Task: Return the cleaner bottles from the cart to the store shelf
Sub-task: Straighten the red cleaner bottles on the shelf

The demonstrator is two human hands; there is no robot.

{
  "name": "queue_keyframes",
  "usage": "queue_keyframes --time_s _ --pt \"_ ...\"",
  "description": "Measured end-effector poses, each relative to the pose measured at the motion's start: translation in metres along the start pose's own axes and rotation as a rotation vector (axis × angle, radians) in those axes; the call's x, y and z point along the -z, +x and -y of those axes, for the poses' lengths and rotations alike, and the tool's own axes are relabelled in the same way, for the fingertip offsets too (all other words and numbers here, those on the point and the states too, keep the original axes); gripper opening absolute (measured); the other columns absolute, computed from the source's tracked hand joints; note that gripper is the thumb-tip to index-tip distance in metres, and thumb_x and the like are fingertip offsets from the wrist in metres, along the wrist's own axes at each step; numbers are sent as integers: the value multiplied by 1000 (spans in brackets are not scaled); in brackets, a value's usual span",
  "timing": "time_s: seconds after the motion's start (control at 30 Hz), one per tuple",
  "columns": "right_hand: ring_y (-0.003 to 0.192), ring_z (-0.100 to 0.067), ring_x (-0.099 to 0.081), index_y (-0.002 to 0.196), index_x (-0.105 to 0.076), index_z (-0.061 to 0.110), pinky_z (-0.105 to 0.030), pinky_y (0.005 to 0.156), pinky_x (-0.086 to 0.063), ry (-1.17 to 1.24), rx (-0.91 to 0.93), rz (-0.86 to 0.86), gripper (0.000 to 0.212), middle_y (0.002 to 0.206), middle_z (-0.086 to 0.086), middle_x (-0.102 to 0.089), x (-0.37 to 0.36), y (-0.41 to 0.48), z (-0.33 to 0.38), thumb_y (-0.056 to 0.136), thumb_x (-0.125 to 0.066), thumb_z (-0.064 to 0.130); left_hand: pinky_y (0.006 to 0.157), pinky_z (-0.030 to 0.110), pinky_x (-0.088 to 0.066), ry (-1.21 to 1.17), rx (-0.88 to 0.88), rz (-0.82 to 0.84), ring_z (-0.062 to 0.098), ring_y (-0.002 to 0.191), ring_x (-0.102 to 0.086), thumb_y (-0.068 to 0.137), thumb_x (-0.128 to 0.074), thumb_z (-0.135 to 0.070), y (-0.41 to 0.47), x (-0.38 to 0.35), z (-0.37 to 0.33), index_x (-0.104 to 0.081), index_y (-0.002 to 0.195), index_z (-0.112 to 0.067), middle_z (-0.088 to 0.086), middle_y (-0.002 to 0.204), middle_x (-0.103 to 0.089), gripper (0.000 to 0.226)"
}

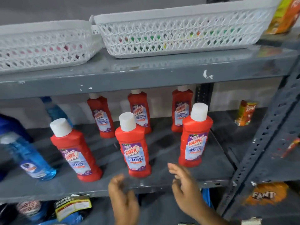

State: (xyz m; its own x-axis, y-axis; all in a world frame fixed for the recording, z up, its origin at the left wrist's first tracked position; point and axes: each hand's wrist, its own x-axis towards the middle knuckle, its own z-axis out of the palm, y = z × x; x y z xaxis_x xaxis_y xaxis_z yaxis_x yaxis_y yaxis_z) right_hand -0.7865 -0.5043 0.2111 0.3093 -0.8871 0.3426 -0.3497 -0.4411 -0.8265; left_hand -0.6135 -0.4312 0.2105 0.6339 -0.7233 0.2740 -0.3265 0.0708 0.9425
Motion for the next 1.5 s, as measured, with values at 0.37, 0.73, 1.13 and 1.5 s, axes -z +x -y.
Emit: queue_keyframes --time_s 0.37,0.73,1.13,1.5 --pt "142 -15 -24 148 -3 21 -32 117 -24 -62 -212 288 91 157 -2 -18 -57 32 18 76 -57 5 120 33 -20 105 125 443 9 142 -24 69 -34 15 29 -14 -10 -9 148 -19 -2 156 -22 89" --pt "125 -31 -47 142 -25 10 -35 106 -38 -54 -129 -22 78 143 -16 -42 -64 14 22 72 -50 -12 120 37 -23 25 141 428 15 142 -28 80 -37 13 27 11 -10 -17 139 -27 -1 154 -25 75" --pt "138 -19 -34 146 -16 19 -26 112 -26 -141 -101 359 74 153 -6 -31 -200 30 90 81 -47 5 108 38 -41 147 233 338 21 124 -53 65 -39 2 96 151 45 -37 139 -17 4 136 -55 76" --pt "123 -22 -50 136 -36 23 -10 98 -35 -66 -191 -252 75 136 -15 -48 -242 11 103 71 -54 -10 110 23 -33 27 -52 432 19 131 -47 71 -42 8 107 218 57 -38 130 -28 2 142 -46 69"
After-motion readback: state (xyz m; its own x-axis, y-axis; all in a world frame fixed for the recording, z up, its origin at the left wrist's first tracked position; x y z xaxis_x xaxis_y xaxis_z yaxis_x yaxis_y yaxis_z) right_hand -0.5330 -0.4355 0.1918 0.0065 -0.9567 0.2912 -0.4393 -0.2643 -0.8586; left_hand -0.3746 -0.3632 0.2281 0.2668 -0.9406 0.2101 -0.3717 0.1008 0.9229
